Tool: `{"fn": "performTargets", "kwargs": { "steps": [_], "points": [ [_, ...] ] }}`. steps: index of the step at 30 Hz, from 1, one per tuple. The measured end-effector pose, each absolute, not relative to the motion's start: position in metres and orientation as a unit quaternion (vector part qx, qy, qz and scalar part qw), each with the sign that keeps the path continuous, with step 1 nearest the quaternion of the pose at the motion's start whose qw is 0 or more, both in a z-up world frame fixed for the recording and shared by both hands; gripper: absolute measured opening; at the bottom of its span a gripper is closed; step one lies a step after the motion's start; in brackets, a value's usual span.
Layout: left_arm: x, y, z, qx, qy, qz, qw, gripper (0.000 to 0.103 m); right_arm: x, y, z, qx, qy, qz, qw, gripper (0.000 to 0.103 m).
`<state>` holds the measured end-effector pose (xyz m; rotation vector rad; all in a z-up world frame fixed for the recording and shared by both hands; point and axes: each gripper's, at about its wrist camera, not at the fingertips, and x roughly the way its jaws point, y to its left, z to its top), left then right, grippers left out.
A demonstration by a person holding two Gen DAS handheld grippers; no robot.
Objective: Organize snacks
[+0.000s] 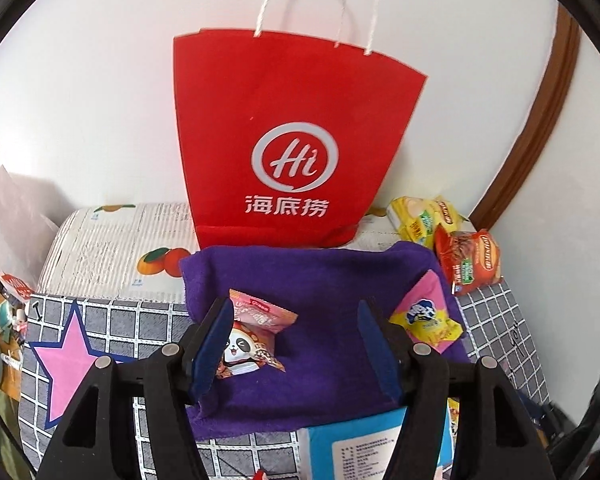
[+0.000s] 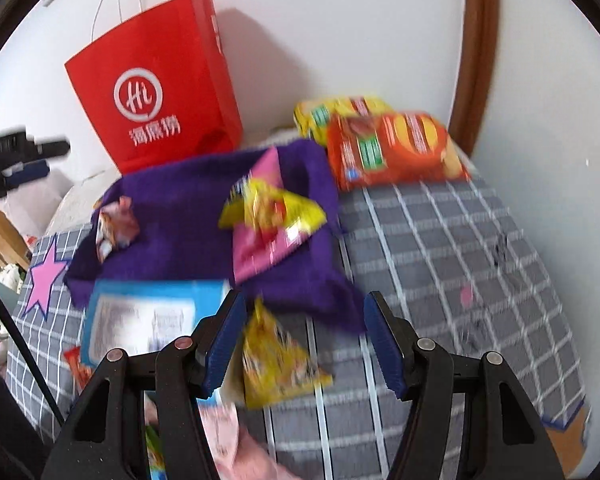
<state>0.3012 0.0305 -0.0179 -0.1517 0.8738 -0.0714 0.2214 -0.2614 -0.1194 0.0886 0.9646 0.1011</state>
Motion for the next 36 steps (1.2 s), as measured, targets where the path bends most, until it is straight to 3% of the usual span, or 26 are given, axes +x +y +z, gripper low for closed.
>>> {"fn": "performTargets", "kwargs": {
  "steps": [15, 21, 23, 26, 36],
  "points": [
    [0.287, 0.013, -0.002, -0.053, 0.404, -0.048, 0.912, 0.064, 0.221, -0.246, -0.18, 0.034, 0.501, 0.088, 0.86, 0.058],
    [0.289, 0.013, -0.005, -0.054, 0.408, -0.046, 0.91, 0.064, 0.23, -0.253, -0.187, 0.051, 0.49, 0.122, 0.862, 0.071],
    [0.289, 0.011, -0.006, -0.053, 0.409, -0.046, 0.91, 0.064, 0.231, -0.257, -0.191, 0.062, 0.487, 0.141, 0.86, 0.071],
    [0.288, 0.008, -0.007, -0.048, 0.409, -0.048, 0.91, 0.064, 0.228, -0.26, -0.191, 0.083, 0.479, 0.17, 0.857, 0.055],
    [0.277, -0.008, -0.004, -0.027, 0.406, -0.057, 0.912, 0.064, 0.18, -0.275, -0.161, 0.052, 0.453, 0.133, 0.88, 0.053]
  ]
}}
